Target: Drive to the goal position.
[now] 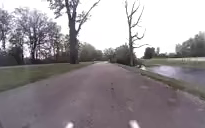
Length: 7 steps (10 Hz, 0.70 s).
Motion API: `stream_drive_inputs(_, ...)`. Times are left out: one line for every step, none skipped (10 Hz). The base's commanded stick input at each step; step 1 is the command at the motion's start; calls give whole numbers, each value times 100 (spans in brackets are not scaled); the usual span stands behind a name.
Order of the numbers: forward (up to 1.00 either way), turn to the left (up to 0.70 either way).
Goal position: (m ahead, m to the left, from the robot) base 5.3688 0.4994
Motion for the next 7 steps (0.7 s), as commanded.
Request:
stream_drive_inputs(70, 0)
stream_drive_inputs(70, 0)
stream_drive_inputs(70, 0)
stream_drive_inputs(70, 0)
stream_drive_inputs(70, 0)
stream_drive_inputs(70, 0)
stream_drive_inputs(70, 0)
